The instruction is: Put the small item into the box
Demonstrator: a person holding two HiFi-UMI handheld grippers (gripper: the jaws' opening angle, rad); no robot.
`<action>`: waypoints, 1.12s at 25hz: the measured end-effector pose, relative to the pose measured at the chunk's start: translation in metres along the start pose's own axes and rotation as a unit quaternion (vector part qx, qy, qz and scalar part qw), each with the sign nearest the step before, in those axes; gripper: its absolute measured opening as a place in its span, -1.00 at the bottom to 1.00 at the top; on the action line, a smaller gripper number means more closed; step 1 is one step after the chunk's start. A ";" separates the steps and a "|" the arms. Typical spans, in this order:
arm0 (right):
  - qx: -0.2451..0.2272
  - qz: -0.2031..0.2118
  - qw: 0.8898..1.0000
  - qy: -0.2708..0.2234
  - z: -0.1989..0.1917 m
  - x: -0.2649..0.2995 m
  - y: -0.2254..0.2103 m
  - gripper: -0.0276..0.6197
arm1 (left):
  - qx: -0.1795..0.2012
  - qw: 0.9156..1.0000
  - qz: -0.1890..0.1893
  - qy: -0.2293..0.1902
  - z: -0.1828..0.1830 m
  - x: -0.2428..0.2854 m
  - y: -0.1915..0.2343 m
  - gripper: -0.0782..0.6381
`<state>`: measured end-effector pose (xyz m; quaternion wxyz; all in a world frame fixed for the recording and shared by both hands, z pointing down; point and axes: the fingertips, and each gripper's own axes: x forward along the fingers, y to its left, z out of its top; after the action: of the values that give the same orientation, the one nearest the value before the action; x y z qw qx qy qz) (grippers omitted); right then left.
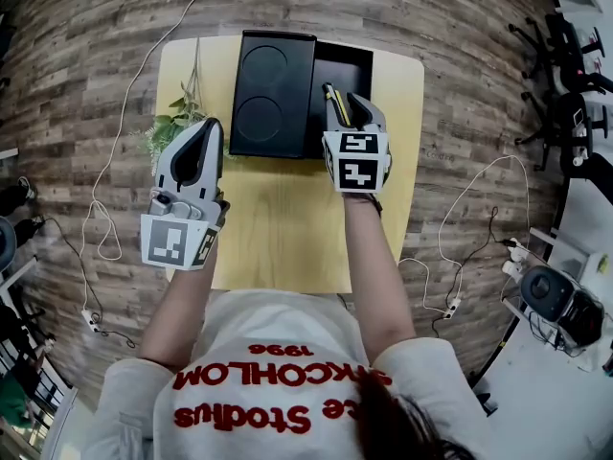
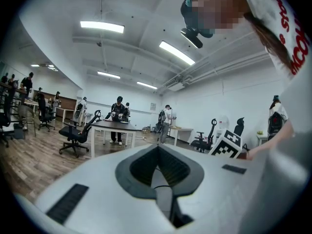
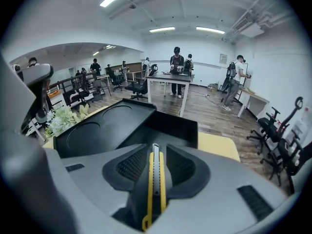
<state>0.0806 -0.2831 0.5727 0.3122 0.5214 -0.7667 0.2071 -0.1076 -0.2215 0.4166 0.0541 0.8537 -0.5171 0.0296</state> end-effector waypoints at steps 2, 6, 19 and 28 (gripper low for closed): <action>-0.001 0.001 1.000 -0.002 0.000 -0.001 0.000 -0.53 | -0.001 1.000 0.001 0.000 -0.001 -0.001 0.000 -0.76; 0.005 -0.007 1.000 -0.013 0.003 -0.002 -0.005 -0.72 | -0.001 1.000 0.002 0.000 -0.001 -0.001 0.001 -0.76; 0.071 0.022 0.981 -0.177 0.051 -0.074 -0.019 -0.90 | 0.013 1.000 0.003 -0.028 0.027 -0.006 -0.002 -0.76; 0.059 0.031 0.969 -0.240 0.075 -0.154 -0.010 -0.90 | 0.038 0.998 0.000 -0.052 0.061 -0.024 -0.016 -0.76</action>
<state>0.1100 -0.2318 0.4118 0.0817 0.5489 -0.8216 0.1304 -0.1051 -0.2011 0.3528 -0.0058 0.8554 -0.5178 0.0049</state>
